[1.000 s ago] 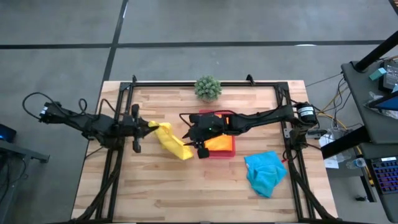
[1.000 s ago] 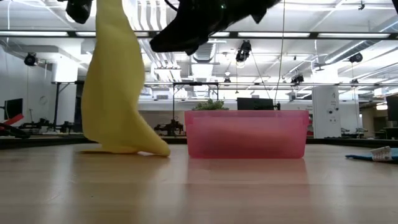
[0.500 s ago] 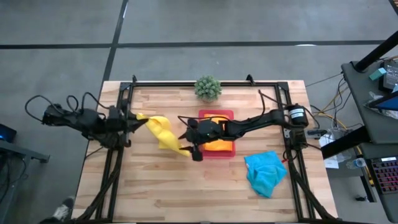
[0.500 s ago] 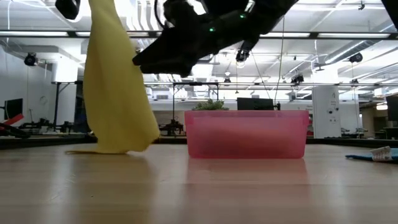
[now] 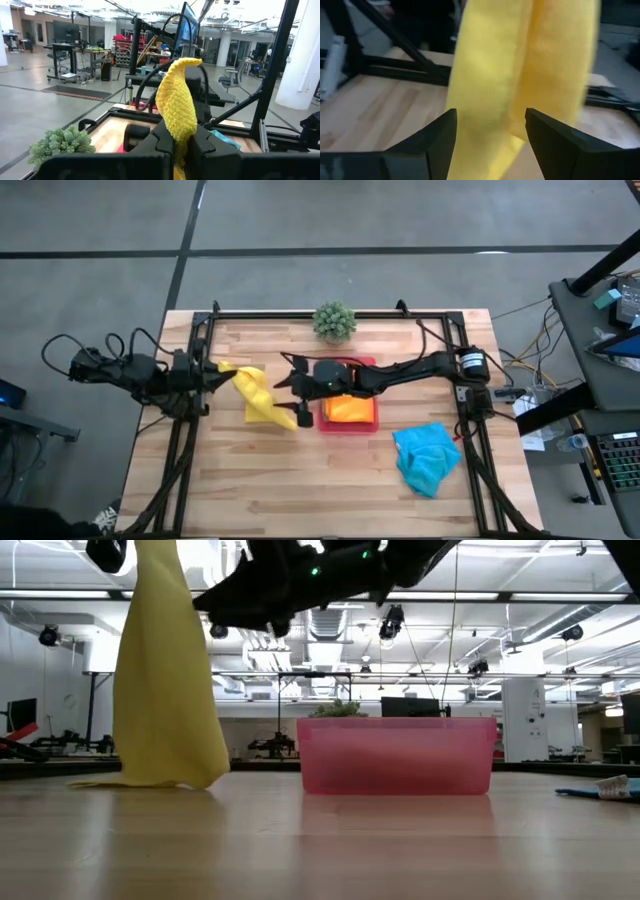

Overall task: Fold microfiber towels
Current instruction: Fold the yellow towel

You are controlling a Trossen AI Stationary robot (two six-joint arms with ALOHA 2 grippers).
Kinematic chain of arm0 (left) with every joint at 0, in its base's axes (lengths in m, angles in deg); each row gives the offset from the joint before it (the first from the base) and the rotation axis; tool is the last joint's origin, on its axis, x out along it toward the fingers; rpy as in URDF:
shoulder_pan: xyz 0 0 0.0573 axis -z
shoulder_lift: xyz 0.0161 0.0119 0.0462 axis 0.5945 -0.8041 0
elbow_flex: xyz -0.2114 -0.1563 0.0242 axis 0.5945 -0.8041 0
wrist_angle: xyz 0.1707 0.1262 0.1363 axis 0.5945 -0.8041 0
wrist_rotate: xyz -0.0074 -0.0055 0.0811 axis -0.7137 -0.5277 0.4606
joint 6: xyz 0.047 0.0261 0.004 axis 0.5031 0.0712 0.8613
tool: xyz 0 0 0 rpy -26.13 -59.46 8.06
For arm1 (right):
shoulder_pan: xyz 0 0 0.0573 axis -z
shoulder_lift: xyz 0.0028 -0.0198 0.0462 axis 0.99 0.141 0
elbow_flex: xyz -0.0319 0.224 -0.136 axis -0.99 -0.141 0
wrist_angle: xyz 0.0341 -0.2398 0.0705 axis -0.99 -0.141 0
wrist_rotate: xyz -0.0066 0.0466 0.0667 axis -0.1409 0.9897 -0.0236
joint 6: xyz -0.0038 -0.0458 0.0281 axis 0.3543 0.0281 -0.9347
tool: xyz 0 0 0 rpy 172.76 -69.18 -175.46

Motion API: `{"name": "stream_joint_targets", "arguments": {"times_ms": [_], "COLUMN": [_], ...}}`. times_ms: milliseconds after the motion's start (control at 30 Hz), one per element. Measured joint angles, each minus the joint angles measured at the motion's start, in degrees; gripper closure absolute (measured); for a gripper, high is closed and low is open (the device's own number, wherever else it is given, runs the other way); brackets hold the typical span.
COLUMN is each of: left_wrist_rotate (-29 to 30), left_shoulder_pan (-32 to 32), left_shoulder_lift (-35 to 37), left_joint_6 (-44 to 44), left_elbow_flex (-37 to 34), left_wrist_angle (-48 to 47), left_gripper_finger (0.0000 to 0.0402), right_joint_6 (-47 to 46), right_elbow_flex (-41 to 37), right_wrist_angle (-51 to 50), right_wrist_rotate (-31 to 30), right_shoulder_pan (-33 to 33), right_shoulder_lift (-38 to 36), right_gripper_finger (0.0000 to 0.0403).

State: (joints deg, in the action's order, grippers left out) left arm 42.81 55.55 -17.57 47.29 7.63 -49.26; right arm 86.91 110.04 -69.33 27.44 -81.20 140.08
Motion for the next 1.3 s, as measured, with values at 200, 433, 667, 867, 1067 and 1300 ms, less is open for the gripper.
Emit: {"name": "stream_joint_targets", "arguments": {"times_ms": [200, 433, 667, 867, 1067, 1300], "left_wrist_rotate": [0.0, -0.02, -0.03, 9.42, 14.82, 12.83], "left_shoulder_pan": [0.0, 0.0, -0.01, -0.05, -0.09, 0.07], "left_shoulder_lift": [0.03, 0.07, 0.0, 0.13, 0.83, 1.82], "left_joint_6": [-0.27, -0.24, -0.24, 1.85, 15.89, 8.63], "left_elbow_flex": [0.0, 0.0, 0.0, 0.0, 0.59, 1.56], "left_wrist_angle": [0.13, 0.02, -0.11, -0.09, 0.64, -4.42], "left_gripper_finger": [0.0402, 0.0402, 0.0402, 0.0401, 0.0401, 0.0401], "right_joint_6": [0.55, 0.63, 5.82, 15.68, 25.19, 21.29], "right_elbow_flex": [3.96, 5.08, 5.06, 6.24, 12.54, 22.56], "right_wrist_angle": [3.51, 0.48, -9.97, -20.19, -26.59, -48.05], "right_wrist_rotate": [6.44, 13.73, 11.3, -6.01, -23.5, -23.05], "right_shoulder_pan": [0.43, 0.43, 0.36, 0.65, 1.9, 1.62], "right_shoulder_lift": [7.44, 7.97, 3.23, -2.96, -6.69, -7.42], "right_gripper_finger": [0.019, 0.0276, 0.0387, 0.0393, 0.0394, 0.0394]}}
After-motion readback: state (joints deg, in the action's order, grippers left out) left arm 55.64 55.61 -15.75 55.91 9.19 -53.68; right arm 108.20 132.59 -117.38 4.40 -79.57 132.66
